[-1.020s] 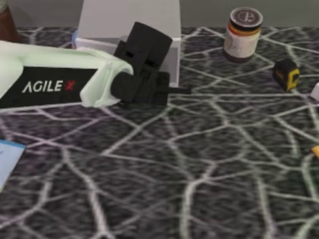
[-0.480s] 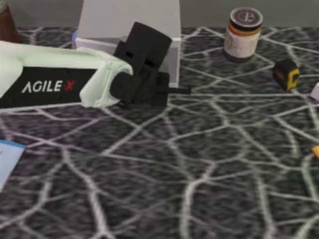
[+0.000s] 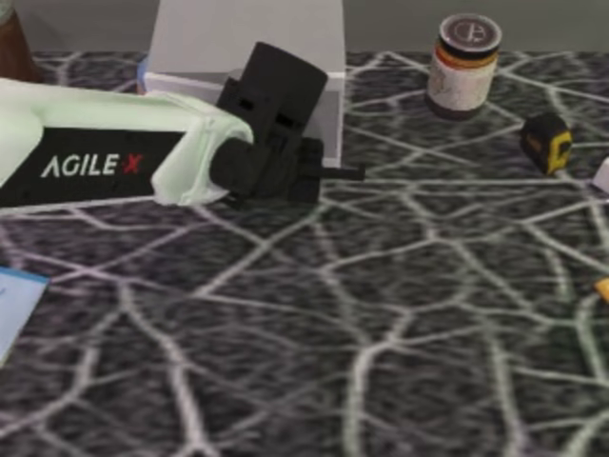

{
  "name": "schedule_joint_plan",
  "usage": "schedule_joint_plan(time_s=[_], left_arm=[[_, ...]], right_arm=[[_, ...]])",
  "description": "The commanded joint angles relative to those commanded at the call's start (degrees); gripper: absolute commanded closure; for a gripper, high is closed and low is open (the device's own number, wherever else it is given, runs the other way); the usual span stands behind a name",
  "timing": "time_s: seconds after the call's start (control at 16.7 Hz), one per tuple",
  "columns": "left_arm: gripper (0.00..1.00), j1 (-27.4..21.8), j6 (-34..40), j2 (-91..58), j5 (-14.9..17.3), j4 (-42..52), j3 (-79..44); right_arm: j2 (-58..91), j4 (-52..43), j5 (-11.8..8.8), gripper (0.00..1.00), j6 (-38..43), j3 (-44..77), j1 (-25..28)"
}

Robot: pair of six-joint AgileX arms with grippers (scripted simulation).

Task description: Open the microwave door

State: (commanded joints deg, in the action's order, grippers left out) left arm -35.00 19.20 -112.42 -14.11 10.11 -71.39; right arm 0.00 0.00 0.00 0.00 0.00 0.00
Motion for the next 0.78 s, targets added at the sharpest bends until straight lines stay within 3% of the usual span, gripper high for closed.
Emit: schedule_joint_plan(time_s=[0.78], left_arm=[[1.00, 0.1, -1.1, 1.0, 1.1, -0.9, 1.0]], right_arm=[[0.0, 0.0, 0.0, 0.00, 0.0, 0.0, 0.0]])
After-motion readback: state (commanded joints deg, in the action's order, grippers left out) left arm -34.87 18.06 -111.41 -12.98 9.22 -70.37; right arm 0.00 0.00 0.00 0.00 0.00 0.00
